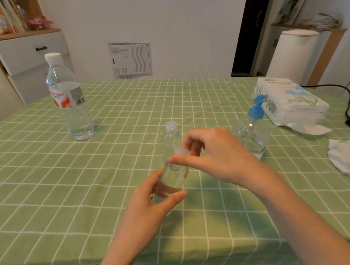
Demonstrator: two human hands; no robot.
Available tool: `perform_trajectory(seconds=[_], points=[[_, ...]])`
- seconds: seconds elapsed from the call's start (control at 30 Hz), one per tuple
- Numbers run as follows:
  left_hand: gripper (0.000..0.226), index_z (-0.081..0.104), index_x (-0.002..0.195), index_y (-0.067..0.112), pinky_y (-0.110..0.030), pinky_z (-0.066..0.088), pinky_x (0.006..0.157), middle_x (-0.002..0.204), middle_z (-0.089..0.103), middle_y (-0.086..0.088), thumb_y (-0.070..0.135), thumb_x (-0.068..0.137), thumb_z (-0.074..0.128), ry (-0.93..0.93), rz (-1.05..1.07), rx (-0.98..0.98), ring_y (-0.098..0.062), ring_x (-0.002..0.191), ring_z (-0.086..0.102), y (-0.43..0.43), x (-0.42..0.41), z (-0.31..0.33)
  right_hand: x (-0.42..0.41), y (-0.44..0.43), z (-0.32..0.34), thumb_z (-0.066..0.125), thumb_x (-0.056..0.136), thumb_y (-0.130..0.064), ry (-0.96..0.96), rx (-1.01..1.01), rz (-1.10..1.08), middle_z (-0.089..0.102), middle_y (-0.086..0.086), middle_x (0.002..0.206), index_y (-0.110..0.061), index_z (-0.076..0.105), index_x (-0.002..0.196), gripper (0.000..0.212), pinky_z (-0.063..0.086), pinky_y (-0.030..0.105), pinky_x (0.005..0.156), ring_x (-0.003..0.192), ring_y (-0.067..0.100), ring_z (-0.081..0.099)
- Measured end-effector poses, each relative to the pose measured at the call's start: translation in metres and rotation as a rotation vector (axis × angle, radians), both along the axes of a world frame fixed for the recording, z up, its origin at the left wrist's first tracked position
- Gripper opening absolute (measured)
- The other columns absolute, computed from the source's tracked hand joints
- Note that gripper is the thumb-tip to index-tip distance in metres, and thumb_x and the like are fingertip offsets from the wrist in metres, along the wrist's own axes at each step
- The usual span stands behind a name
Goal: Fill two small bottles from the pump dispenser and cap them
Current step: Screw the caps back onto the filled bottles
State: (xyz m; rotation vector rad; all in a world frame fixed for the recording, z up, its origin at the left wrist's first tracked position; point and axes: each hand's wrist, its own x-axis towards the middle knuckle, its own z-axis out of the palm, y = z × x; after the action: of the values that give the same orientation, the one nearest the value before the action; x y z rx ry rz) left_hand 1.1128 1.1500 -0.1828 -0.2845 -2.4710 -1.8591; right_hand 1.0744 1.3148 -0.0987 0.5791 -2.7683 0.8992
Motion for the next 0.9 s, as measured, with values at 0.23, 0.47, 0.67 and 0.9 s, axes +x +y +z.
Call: perform_trajectory(seconds=[0.23,0.47,0.67,0.9], points=[[0.045,0.060,0.106,0.047,-0.025,0.047,0.074,0.087,0.071,0.010,0.053,0.062,0.068,0.023,0.004,0.020,-0.004,0.083,0.064,-0.003,-0.001,0.003,0.003,0.006,0.005,0.069,0.084,-0.027,-0.080,-0.112,0.161,0.069,-0.014,0.092,-0.028,0.069,0.112,0.029,0.045,0.011,0.078,0.083,-0.005,0.059],[0.048,0.058,0.109,0.043,-0.033,0.053,0.081,0.091,0.070,0.012,0.053,0.064,0.067,0.028,0.020,-0.024,-0.004,0.083,0.065,-0.003,-0.002,0.000,0.001,-0.001,0.006,0.067,0.086,-0.028,-0.041,0.009,0.152,0.055,-0.020,0.073,-0.022,0.069,0.111,0.026,0.039,0.009,0.070,0.067,-0.004,0.050],[0.040,0.059,0.101,0.037,-0.034,0.054,0.074,0.084,0.068,0.018,0.050,0.064,0.068,0.066,0.095,-0.042,0.003,0.078,0.063,0.003,0.001,0.006,0.001,-0.004,0.004,0.067,0.087,-0.028,-0.015,-0.032,0.120,0.054,-0.019,0.074,-0.018,0.068,0.113,0.029,0.037,0.005,0.068,0.068,-0.003,0.050],[0.031,0.059,0.100,0.030,-0.024,0.047,0.071,0.083,0.070,0.005,0.033,0.072,0.073,0.063,0.093,-0.029,0.003,0.078,0.063,0.002,-0.003,0.010,-0.007,-0.006,0.002,0.070,0.084,-0.026,-0.026,-0.118,0.124,0.060,-0.010,0.077,-0.018,0.069,0.112,0.028,0.043,0.014,0.073,0.072,0.005,0.054]])
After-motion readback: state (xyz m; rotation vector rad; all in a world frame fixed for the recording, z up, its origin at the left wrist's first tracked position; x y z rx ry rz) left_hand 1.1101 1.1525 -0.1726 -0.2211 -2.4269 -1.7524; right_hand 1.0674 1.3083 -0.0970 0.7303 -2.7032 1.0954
